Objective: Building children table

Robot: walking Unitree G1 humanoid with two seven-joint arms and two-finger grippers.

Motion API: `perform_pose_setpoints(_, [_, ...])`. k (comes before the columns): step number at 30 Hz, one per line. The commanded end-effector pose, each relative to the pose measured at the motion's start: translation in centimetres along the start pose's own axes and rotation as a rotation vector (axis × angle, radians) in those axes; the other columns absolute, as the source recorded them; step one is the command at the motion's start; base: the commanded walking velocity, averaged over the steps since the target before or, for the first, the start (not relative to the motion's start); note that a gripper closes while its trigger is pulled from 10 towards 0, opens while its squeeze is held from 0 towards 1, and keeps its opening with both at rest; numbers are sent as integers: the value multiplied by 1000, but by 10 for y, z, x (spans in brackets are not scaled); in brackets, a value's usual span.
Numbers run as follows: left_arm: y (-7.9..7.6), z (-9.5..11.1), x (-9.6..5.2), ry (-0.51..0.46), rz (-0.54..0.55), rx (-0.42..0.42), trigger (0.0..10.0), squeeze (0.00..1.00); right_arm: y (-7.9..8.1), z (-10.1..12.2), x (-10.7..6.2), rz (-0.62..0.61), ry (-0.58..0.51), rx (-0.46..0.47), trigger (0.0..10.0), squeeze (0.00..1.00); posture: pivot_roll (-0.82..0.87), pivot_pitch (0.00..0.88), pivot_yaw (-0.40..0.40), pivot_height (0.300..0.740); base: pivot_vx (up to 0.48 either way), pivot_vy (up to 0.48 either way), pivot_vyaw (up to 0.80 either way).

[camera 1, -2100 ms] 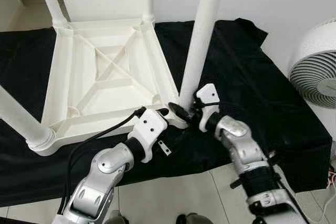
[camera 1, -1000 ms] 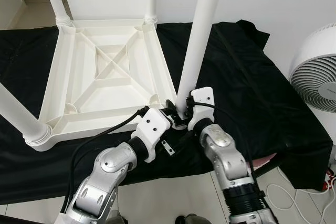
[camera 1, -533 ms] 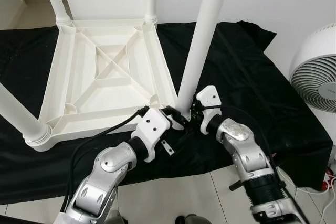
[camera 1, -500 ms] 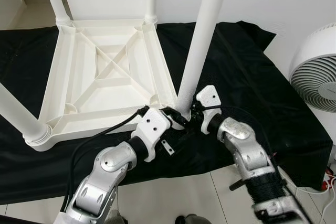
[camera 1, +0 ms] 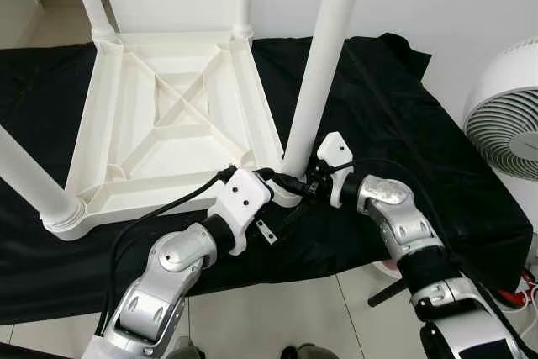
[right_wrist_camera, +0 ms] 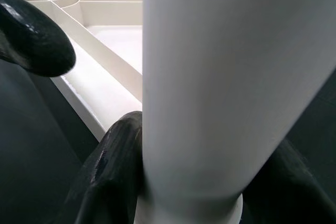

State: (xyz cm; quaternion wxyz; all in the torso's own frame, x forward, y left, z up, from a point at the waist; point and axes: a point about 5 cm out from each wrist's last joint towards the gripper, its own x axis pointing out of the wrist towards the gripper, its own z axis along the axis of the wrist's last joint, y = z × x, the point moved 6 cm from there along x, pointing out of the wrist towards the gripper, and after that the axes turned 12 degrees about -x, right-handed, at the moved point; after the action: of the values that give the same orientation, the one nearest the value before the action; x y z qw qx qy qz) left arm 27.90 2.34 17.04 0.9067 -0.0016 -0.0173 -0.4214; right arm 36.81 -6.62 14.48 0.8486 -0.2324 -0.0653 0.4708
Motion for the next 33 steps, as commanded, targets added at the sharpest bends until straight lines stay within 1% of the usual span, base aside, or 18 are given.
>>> perform_pose_setpoints(1, [2, -2, 0, 8, 25, -3, 10000, 0, 1, -6, -2, 24, 30, -48, 0, 0, -1, 53, -28, 740, 0, 0, 0])
perform_pose_setpoints(3, [2, -3, 0, 9, 25, -4, 10000, 0, 2, -6, -2, 29, 21, -45, 0, 0, -1, 53, -28, 740, 0, 0, 0])
perform_pose_setpoints(4, [2, -3, 0, 10, 24, -4, 10000, 0, 2, -5, -1, 11, 18, -38, 9294, 0, -2, 56, -27, 740, 0, 0, 0])
perform_pose_setpoints(5, [2, -3, 0, 10, 24, -5, 10000, 0, 1, -5, 0, 0, 12, -34, 9294, 0, -2, 56, -27, 740, 0, 0, 0])
perform_pose_setpoints(6, [2, -3, 0, 11, 24, -5, 10000, 0, 0, -5, 1, -20, 14, -21, 10000, 0, -2, 56, -27, 740, 0, 0, 0])
perform_pose_setpoints(7, [2, -3, 0, 11, 24, -5, 10000, 0, 0, -5, 1, -20, 14, -21, 10000, 0, -2, 56, -27, 740, 0, 0, 0])
perform_pose_setpoints(10, [1, -3, 0, 11, 22, -8, 10000, 0, -3, -3, 3, -85, 14, 10, 10000, 0, -7, 64, -30, 740, 0, 0, 0])
perform_pose_setpoints(14, [-1, -4, 1, 12, 19, -13, 10000, 0, -1, 4, 4, -173, -7, 35, 10000, 0, -15, 72, -28, 740, 0, 0, 0])
perform_pose_setpoints(17, [-1, -4, 1, 12, 17, -15, 10000, 0, 1, 6, 4, -214, -10, 56, 10000, 0, -15, 72, -28, 740, 0, 0, 0])
perform_pose_setpoints(19, [-2, -4, 1, 12, 14, -16, 10000, 0, 1, 8, 5, -267, -4, 57, 10000, 0, -15, 72, -28, 740, 0, 0, 0])
perform_pose_setpoints(20, [-2, -4, 1, 12, 14, -16, 10000, 0, 1, 8, 5, -267, -4, 57, 10000, 0, -15, 72, -28, 740, 0, 0, 0])
perform_pose_setpoints(22, [-4, -5, 2, 13, 9, -18, 10000, 0, 3, 13, 7, -333, -10, 84, 10000, 0, -17, 79, -30, 740, 0, 0, 0])
perform_pose_setpoints(24, [-6, -5, 2, 14, 5, -23, 10000, 0, 3, 16, 10, -422, -7, 145, 10000, 0, -17, 79, -30, 740, 0, 0, 0])
perform_pose_setpoints(26, [-7, -5, 1, 15, 3, -25, 10000, 0, 4, 18, 12, -488, 10, 159, 10000, 0, -14, 85, -32, 740, 0, 0, 0])
perform_pose_setpoints(28, [-7, -5, 1, 15, 2, -25, 10000, 0, 4, 19, 12, -499, 13, 157, 10000, 0, -14, 85, -32, 740, 0, 0, 0])
perform_pose_setpoints(29, [-8, -6, 1, 16, 2, -27, 10000, 0, 2, 20, 12, -558, 23, 175, 10000, 0, -14, 85, -32, 740, 0, 0, 0])
perform_pose_setpoints(31, [-8, -6, 1, 16, 2, -27, 10000, 0, 2, 20, 12, -558, 23, 175, 10000, 0, -14, 85, -32, 740, 0, 0, 0])
perform_pose_setpoints(33, [-9, -6, 1, 16, 2, -31, 10000, 0, 1, 22, 11, -664, 42, 210, 10000, 0, -14, 85, -32, 740, 0, 0, 0])
